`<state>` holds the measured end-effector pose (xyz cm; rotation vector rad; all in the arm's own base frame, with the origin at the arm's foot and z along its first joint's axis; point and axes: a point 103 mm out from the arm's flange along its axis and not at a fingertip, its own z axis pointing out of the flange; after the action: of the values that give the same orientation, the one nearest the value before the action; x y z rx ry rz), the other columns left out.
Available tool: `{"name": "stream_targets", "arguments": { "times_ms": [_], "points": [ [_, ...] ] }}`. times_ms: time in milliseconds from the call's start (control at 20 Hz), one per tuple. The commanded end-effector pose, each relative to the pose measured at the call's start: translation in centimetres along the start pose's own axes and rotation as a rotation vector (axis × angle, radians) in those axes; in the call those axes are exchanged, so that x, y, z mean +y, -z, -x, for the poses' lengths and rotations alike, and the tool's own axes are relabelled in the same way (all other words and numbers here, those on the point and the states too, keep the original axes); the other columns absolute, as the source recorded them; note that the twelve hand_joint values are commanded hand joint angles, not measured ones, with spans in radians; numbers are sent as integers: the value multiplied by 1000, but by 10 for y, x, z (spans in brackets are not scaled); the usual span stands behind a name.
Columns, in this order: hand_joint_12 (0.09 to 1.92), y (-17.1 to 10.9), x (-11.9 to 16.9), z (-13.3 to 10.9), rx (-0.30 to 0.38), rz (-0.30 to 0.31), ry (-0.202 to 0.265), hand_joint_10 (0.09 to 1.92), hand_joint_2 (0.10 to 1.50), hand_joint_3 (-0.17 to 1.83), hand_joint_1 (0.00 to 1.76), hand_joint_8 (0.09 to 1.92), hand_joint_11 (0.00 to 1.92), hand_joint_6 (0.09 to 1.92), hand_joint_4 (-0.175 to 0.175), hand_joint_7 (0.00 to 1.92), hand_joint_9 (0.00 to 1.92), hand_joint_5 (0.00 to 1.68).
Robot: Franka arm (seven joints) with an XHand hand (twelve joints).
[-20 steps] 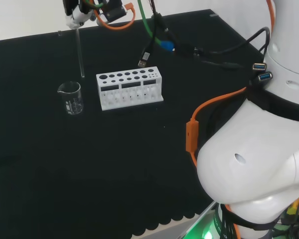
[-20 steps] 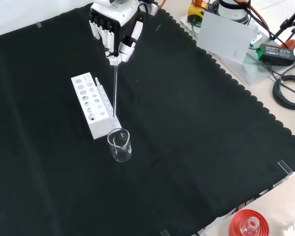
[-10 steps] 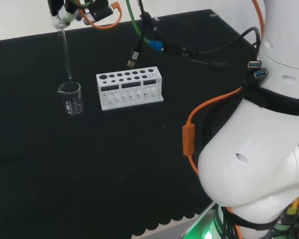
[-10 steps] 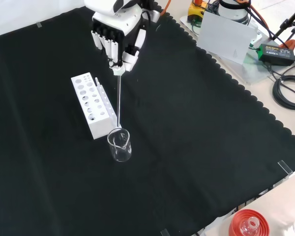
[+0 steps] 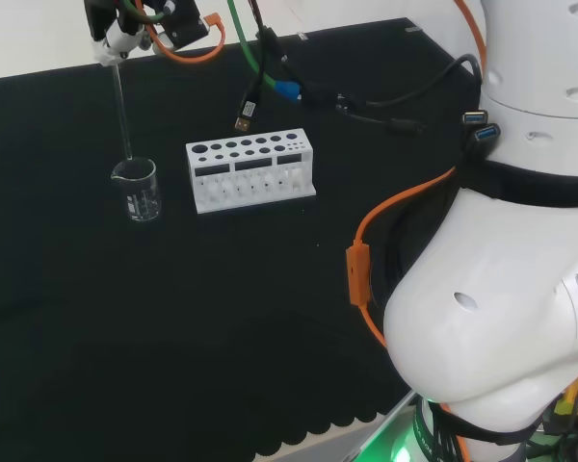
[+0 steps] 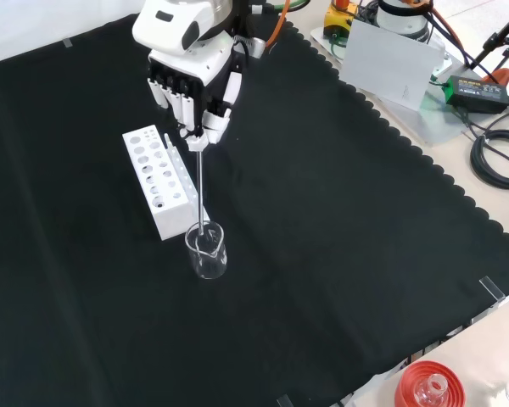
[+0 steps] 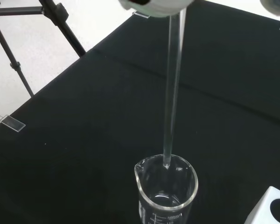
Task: Stir in the beaker to the left of the white test tube rack with the glass rod.
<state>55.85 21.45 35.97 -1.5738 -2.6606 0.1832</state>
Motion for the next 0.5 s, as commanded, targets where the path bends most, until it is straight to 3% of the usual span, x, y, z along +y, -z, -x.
{"name": "stream_targets", "arguments": {
  "times_ms": [50,500],
  "points": [
    [699,-8,4,6,13,-10,2,277,1030,-175,1333,216,1576,87,-175,1561,1774,1411],
    [700,-31,9,11,21,-38,-3,276,1030,-175,1333,219,1576,87,-175,1560,1774,1411]
  ]
}}
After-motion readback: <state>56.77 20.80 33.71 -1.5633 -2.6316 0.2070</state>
